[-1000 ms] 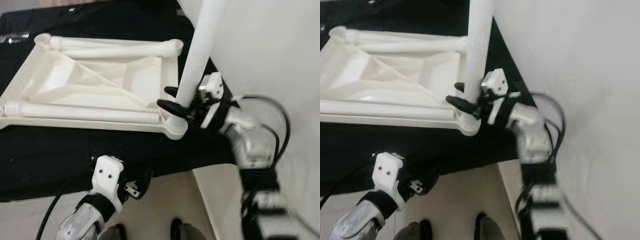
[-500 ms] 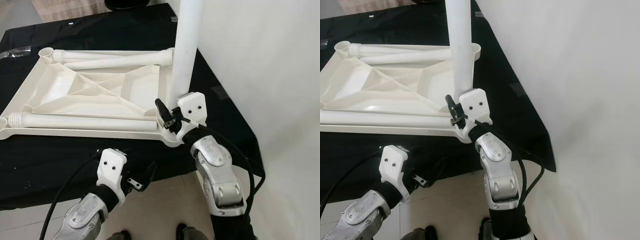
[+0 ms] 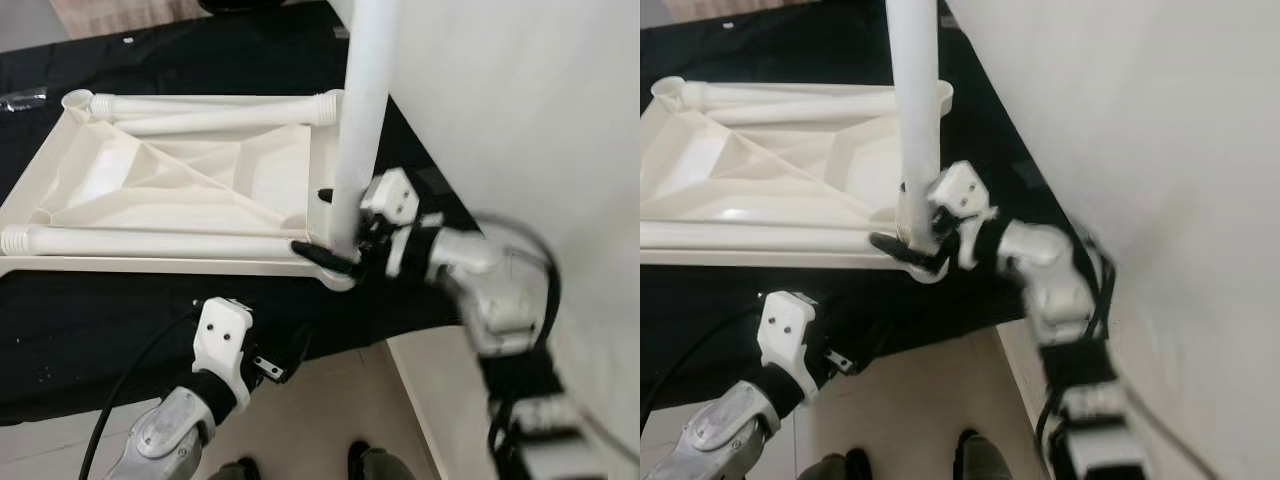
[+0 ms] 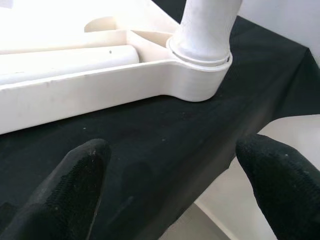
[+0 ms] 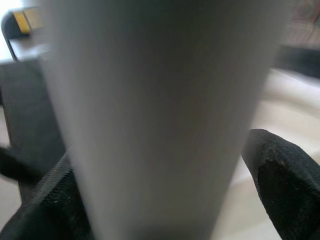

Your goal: Building children table

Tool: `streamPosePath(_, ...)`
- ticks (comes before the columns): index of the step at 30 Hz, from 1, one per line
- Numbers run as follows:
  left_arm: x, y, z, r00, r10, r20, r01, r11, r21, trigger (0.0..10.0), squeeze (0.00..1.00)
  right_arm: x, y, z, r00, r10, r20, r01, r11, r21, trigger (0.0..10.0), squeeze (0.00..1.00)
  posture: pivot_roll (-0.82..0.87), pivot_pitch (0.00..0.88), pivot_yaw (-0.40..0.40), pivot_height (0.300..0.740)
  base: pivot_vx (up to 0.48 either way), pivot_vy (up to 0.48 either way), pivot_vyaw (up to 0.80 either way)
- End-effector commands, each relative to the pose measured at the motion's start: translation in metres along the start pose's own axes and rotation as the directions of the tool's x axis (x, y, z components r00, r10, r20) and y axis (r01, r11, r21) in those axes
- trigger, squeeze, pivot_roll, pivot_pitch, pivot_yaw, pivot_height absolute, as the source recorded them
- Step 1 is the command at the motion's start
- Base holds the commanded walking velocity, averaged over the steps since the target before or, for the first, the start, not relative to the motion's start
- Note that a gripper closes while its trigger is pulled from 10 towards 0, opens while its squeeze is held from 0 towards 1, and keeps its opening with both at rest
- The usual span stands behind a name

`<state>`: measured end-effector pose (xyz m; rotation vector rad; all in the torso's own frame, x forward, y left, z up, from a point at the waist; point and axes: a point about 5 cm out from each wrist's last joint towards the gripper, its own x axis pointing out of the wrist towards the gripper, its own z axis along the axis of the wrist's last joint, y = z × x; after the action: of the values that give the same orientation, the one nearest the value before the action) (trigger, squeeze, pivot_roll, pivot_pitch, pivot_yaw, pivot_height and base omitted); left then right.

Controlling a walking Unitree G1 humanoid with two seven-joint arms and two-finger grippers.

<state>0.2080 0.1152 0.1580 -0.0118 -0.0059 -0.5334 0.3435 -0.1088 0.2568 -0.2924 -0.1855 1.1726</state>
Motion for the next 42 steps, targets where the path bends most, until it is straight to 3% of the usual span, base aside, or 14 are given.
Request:
streamPosePath(1, -0.003, -0.003, -0.002, 1.0, -0.006, -0.016, 0.005, 1.0, -0.005, 10.0, 0.0, 0.005, 0.002, -0.005, 0.997, 0.069, 0.016, -0.069, 0.997, 0.035, 10.0, 0.0, 0.06, 0.279, -0.025, 0.74, 0.0, 0.0, 0.0)
streamPosePath(5, -0.007, -0.004, -0.002, 1.0, -0.001, -0.021, 0.001, 1.0, -0.002, 10.0, 0.0, 0.01, -0.02, 0.002, 0.996, 0.061, 0.066, -0.066, 0.994, 0.087, 10.0, 0.0, 0.09, 0.292, -0.027, 0.74, 0.0, 0.0, 0.0)
streamPosePath(10, -0.012, -0.005, -0.001, 1.0, 0.006, -0.026, -0.006, 1.0, 0.002, 10.0, 0.0, 0.009, -0.024, 0.002, 0.982, 0.178, 0.057, -0.184, 0.976, 0.114, 10.0, 0.0, 0.12, 0.3, -0.027, 0.74, 0.0, 0.0, 0.0)
streamPosePath(11, -0.013, -0.005, -0.001, 1.0, 0.007, -0.027, -0.007, 1.0, 0.003, 10.0, 0.0, 0.008, -0.024, 0.003, 0.976, 0.212, 0.057, -0.217, 0.969, 0.117, 3.3, 0.0, 0.13, 0.305, -0.025, 0.74, 0.0, 0.0, 0.0)
streamPosePath(13, -0.014, -0.005, -0.001, 1.0, 0.008, -0.028, -0.008, 1.0, 0.004, 10.0, 0.0, 0.008, -0.025, 0.003, 0.969, 0.24, 0.059, -0.246, 0.962, 0.12, 3.3, 0.0, 0.13, 0.305, -0.025, 0.74, 0.0, 0.0, 0.0)
streamPosePath(14, -0.015, -0.005, -0.001, 1.0, 0.01, -0.03, -0.009, 1.0, 0.005, 10.0, 0.0, 0.007, -0.026, 0.005, 0.96, 0.271, 0.066, -0.278, 0.952, 0.126, 0.0, 0.0, 0.14, 0.311, -0.02, 0.74, 0.0, 0.0, 0.0)
streamPosePath(21, -0.017, -0.005, -0.001, 0.999, 0.013, -0.036, -0.013, 1.0, 0.006, 10.0, 0.0, 0.004, -0.032, 0.007, 0.95, 0.301, 0.081, -0.309, 0.944, 0.118, 0.0, 0.0, 0.13, 0.313, -0.016, 0.74, 0.0, 0.0, 0.0)
streamPosePath(29, -0.014, -0.008, -0.002, 0.999, 0.009, -0.033, -0.01, 1.0, -0.007, 10.0, 0.0, -0.018, -0.02, -0.02, 0.997, 0.075, -0.007, -0.074, 0.996, 0.058, 0.0, 0.0, 0.09, 0.308, -0.027, 0.74, 0.0, 0.0, 0.0)
streamPosePath(36, -0.011, -0.008, -0.003, 1.0, 0.002, -0.027, -0.003, 1.0, -0.018, 10.0, 0.0, -0.032, 0.03, -0.037, 0.979, -0.206, -0.002, 0.203, 0.963, 0.175, 0.0, 0.0, 0.05, 0.292, -0.033, 0.74, 0.0, 0.0, 0.0)
streamPosePath(37, -0.009, -0.006, -0.004, 1.0, -0.001, -0.027, 0.001, 1.0, -0.019, 10.0, 0.0, -0.032, 0.041, -0.045, 0.859, -0.496, -0.123, 0.51, 0.849, 0.138, 0.0, 0.0, 0.02, 0.274, -0.037, 0.74, 0.0, 0.0, 0.0)
streamPosePath(38, -0.009, -0.006, -0.004, 1.0, -0.001, -0.027, 0.001, 1.0, -0.019, 10.0, 0.0, -0.032, 0.041, -0.045, 0.859, -0.496, -0.123, 0.51, 0.849, 0.138, 0.0, 0.0, 0.02, 0.274, -0.037, 0.74, 0.0, 0.0, 0.0)
streamPosePath(39, -0.008, -0.005, -0.005, 1.0, -0.001, -0.027, 0.001, 1.0, -0.019, 10.0, 0.0, -0.035, 0.041, -0.048, 0.778, -0.605, -0.169, 0.623, 0.777, 0.091, 0.0, 0.0, 0.02, 0.274, -0.037, 0.74, 0.0, 0.0, 0.0)
streamPosePath(40, -0.008, -0.005, -0.005, 1.0, -0.001, -0.027, 0.001, 1.0, -0.02, 10.0, 0.0, -0.044, 0.042, -0.051, 0.629, -0.742, -0.232, 0.764, 0.645, 0.01, 0.0, 0.0, 0.02, 0.271, -0.036, 0.74, 0.0, 0.0, 0.0)
streamPosePath(42, -0.004, -0.004, -0.004, 1.0, -0.005, -0.021, 0.005, 1.0, -0.017, 10.0, 0.0, -0.026, 0.059, -0.048, 0.596, -0.777, -0.201, 0.796, 0.605, 0.02, 0.0, 0.0, 0.02, 0.257, -0.03, 0.74, 0.0, 0.0, 0.0)
